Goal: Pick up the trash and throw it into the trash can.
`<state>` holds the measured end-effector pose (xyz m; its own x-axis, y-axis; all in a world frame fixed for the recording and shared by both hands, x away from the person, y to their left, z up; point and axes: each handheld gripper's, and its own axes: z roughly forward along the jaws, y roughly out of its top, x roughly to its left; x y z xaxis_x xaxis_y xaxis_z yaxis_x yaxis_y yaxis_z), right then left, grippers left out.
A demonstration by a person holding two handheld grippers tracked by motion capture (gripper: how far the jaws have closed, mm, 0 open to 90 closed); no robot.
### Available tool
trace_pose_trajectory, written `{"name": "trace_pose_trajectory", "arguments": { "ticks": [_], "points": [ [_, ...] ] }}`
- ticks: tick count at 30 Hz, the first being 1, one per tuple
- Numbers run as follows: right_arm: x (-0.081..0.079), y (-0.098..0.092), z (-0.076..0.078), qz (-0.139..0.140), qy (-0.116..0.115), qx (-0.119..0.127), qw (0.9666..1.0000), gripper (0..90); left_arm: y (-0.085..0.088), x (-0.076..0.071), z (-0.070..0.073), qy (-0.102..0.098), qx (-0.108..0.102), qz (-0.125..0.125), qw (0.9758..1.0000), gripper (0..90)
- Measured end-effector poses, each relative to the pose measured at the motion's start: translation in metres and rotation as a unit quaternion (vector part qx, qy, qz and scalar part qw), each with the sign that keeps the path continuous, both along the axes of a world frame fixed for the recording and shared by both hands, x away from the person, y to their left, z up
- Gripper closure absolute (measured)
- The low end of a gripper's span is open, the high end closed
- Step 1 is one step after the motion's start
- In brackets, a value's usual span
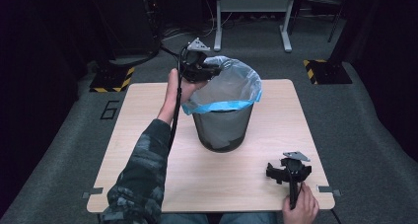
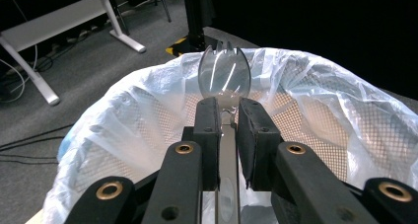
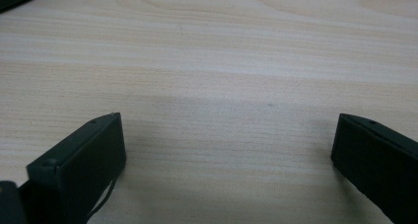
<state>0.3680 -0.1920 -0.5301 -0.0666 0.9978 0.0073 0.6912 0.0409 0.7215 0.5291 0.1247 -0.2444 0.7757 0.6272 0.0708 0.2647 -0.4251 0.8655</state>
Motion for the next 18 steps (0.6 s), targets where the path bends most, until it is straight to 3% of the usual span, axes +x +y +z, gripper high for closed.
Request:
{"name": "trace_pose_trajectory", "arguments": {
  "ticks": [6,8,13,18],
  "points": [
    [0.000,0.000,0.000,0.000,0.000,0.000,1.0000,0.0,-0.006,0.003,-0.003,0.006,0.009,0.003,0.9999,78.3],
    [0.000,0.000,0.000,0.000,0.000,0.000,1.0000,0.0,-0.007,0.004,-0.003,0.010,0.016,0.009,0.9998,65.7],
    [0.000,0.000,0.000,0.000,0.000,0.000,1.0000,0.0,0.003,-0.002,-0.001,0.026,0.005,0.022,0.9994,34.8],
    [0.000,0.000,0.000,0.001,-0.001,-0.001,1.0000,0.0,0.023,-0.018,0.003,0.029,-0.001,0.028,0.9992,17.8]
  ]
}}
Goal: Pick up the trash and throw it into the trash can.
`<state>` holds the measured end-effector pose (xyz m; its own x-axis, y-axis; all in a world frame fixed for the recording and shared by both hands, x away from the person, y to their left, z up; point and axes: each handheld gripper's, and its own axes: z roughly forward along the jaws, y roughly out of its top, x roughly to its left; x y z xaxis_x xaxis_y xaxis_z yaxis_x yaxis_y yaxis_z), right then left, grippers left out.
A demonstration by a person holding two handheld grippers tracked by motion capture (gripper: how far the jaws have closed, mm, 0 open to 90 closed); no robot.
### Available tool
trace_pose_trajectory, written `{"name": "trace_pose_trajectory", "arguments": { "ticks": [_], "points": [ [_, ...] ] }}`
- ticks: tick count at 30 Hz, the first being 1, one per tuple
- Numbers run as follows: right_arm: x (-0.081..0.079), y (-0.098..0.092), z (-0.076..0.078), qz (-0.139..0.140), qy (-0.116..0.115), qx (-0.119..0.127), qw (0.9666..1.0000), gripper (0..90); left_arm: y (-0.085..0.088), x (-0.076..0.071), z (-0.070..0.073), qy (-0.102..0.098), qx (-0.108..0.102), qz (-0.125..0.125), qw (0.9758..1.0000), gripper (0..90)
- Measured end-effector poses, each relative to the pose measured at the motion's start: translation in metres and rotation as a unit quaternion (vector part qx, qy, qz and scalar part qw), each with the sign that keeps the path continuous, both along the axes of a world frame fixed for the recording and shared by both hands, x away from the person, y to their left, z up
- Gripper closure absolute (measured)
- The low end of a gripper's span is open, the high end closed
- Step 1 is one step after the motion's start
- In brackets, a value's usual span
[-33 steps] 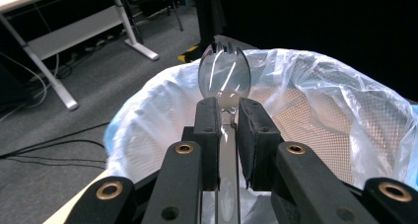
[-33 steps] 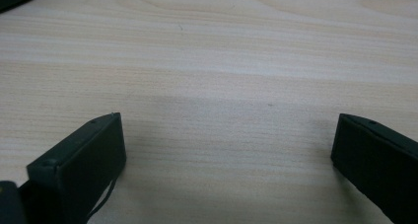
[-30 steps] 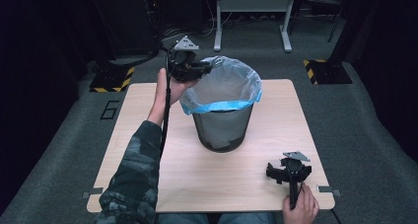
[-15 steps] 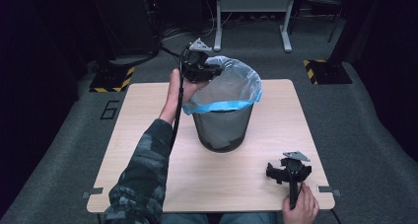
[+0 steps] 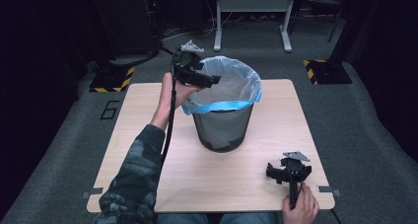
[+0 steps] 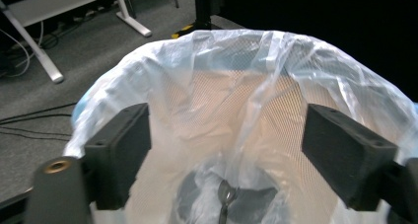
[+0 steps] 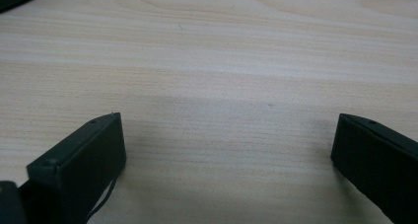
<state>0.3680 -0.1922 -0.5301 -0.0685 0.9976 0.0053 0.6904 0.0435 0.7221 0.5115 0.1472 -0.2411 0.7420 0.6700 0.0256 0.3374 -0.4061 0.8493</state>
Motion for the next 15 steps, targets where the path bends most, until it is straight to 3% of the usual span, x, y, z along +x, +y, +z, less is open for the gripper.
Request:
{"name": "trace_pose_trajectory", "arguments": {
  "ticks": [7,15],
  "points": [
    [0.000,0.000,0.000,0.000,0.001,0.000,1.0000,0.0,0.039,-0.029,-0.001,-0.010,0.003,0.016,0.9998,14.7],
    [0.000,0.000,0.000,0.000,0.001,0.000,1.0000,0.0,0.089,-0.053,-0.024,-0.016,0.008,0.055,0.9983,11.1]
  ]
}}
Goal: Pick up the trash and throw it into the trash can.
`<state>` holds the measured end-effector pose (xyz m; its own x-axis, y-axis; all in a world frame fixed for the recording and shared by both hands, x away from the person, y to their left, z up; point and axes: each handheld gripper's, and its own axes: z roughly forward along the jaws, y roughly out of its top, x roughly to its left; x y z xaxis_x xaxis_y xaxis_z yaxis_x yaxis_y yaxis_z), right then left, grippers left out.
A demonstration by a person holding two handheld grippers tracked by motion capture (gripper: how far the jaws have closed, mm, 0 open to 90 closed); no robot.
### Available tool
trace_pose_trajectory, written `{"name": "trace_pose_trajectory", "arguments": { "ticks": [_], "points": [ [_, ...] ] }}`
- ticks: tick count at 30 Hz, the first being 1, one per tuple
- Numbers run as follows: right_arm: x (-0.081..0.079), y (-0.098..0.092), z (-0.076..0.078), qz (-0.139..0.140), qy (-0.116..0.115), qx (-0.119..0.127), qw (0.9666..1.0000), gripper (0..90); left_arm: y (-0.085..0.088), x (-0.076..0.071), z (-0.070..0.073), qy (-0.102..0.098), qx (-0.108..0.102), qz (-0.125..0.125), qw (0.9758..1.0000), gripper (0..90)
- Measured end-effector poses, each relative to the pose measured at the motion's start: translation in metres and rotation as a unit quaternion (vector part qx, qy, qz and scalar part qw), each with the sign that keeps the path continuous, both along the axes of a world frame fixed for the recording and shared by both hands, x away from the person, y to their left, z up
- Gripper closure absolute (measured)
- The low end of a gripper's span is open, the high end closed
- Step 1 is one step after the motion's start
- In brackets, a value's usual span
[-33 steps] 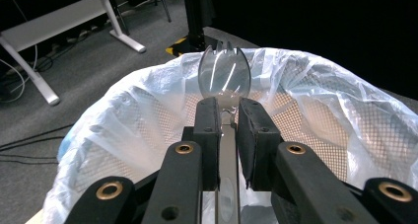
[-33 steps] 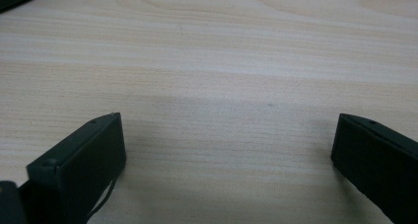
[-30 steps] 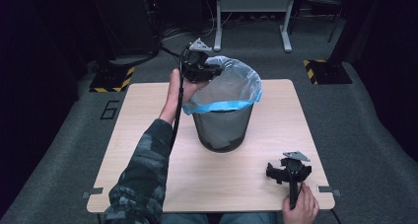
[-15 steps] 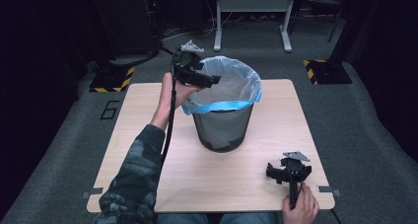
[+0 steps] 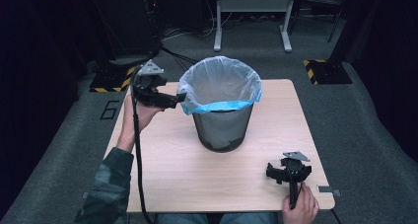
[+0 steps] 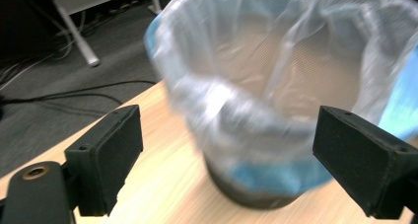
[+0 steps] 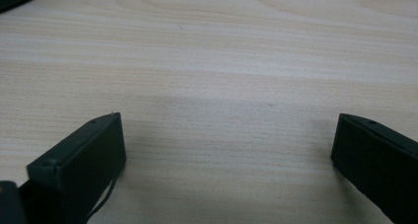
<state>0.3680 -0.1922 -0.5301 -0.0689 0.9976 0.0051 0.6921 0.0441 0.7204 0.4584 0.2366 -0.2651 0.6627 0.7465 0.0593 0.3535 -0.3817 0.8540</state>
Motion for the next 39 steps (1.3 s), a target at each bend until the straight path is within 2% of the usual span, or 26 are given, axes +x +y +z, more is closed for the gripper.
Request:
{"name": "trace_pose_trajectory", "arguments": {
  "ticks": [4,9,14,19,22,23,26,30,33,37,39],
  "points": [
    [0.000,0.000,0.000,0.000,0.000,0.000,1.0000,0.0,0.022,-0.008,-0.015,0.001,-0.003,0.020,0.9998,10.3],
    [0.000,0.000,0.000,0.000,0.000,0.000,1.0000,0.0,0.037,-0.019,-0.040,0.004,-0.001,0.045,0.9990,10.2],
    [0.000,0.000,0.000,0.000,0.000,0.000,1.0000,0.0,0.048,-0.027,-0.076,0.026,0.018,0.060,0.9977,10.4],
    [0.000,0.000,0.000,0.000,0.000,0.000,1.0000,0.0,0.061,-0.031,-0.110,0.054,0.013,0.073,0.9958,10.7],
    [0.000,0.000,0.000,0.000,0.000,0.000,1.0000,0.0,0.070,-0.034,-0.132,0.068,0.008,0.090,0.9936,10.8],
    [0.000,0.000,0.000,0.000,0.000,0.000,1.0000,0.0,0.072,-0.035,-0.140,0.070,0.013,0.099,0.9925,10.9],
    [0.000,0.000,0.000,0.000,0.000,0.000,1.0000,0.0,0.077,-0.039,-0.164,0.085,0.010,0.117,0.9894,11.0],
    [0.000,0.000,0.000,0.000,0.000,0.000,1.0000,0.0,0.084,-0.043,-0.194,0.107,0.009,0.133,0.9853,11.0],
    [0.000,0.000,0.000,0.000,0.000,0.000,1.0000,0.0,0.087,-0.048,-0.212,0.119,0.005,0.144,0.9824,10.9],
    [0.000,0.000,0.000,0.000,0.000,0.000,1.0000,0.0,0.092,-0.054,-0.228,0.122,0.000,0.152,0.9808,10.9],
    [0.000,0.000,0.000,0.000,0.000,0.000,1.0000,0.0,0.093,-0.056,-0.236,0.124,0.005,0.157,0.9799,10.9]
  ]
}}
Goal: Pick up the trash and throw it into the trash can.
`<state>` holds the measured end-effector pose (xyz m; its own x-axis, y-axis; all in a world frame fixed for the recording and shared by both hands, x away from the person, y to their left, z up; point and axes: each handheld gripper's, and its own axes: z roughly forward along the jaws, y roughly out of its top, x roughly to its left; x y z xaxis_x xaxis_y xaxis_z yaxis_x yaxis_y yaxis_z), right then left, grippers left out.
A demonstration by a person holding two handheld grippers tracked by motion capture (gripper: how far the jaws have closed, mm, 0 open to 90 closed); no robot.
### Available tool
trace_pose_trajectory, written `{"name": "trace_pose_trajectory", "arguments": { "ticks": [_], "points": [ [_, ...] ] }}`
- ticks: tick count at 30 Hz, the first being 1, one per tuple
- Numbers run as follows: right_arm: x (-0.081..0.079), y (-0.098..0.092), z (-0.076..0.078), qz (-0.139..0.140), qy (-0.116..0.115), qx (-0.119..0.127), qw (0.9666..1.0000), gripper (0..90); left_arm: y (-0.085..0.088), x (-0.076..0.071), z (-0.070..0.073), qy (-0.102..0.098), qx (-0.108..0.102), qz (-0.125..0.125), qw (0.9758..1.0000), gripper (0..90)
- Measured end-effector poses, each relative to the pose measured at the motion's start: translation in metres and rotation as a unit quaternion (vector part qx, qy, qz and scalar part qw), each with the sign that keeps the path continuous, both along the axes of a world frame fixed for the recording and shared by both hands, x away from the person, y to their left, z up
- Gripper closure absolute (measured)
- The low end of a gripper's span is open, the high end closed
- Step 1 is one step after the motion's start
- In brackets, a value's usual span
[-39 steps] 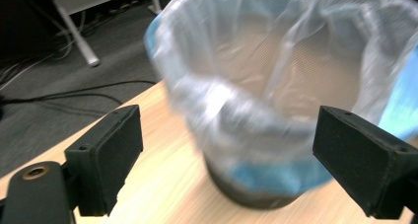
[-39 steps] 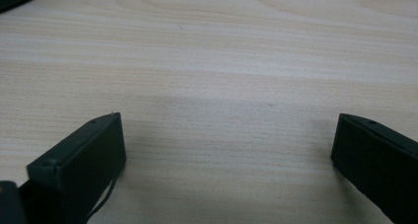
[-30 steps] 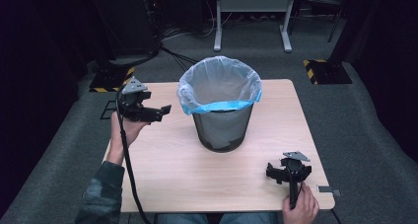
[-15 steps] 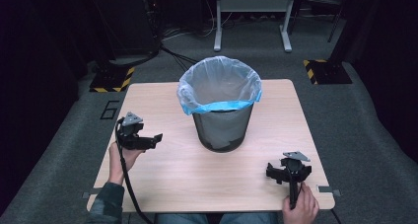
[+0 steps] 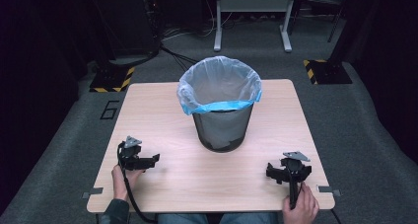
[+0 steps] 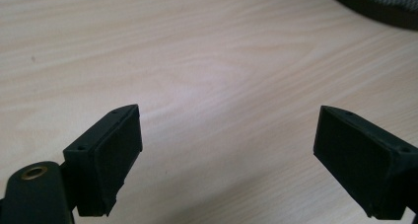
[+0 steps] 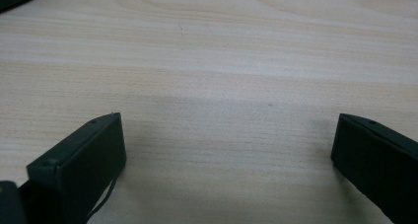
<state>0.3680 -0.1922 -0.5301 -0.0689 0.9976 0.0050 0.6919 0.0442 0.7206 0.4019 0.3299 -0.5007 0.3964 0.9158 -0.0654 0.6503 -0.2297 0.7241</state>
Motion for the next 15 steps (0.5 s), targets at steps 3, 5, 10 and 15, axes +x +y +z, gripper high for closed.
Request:
{"name": "trace_pose_trajectory", "arguments": {
  "ticks": [3,5,10,15],
  "points": [
    [0.000,0.000,0.000,0.000,0.000,0.000,1.0000,0.0,0.003,-0.003,-0.010,0.005,-0.005,0.008,0.9999,10.7],
    [0.000,0.000,0.000,0.000,0.000,0.000,1.0000,0.0,0.005,-0.005,-0.016,0.005,-0.005,0.014,0.9999,10.6],
    [0.000,0.000,0.000,0.000,0.000,0.000,1.0000,0.0,0.005,-0.007,-0.025,0.008,-0.002,0.005,1.0000,9.9],
    [0.000,0.000,0.000,0.000,0.000,0.000,1.0000,0.0,0.003,-0.012,-0.029,-0.016,0.012,0.004,0.9998,9.5]
  ]
}}
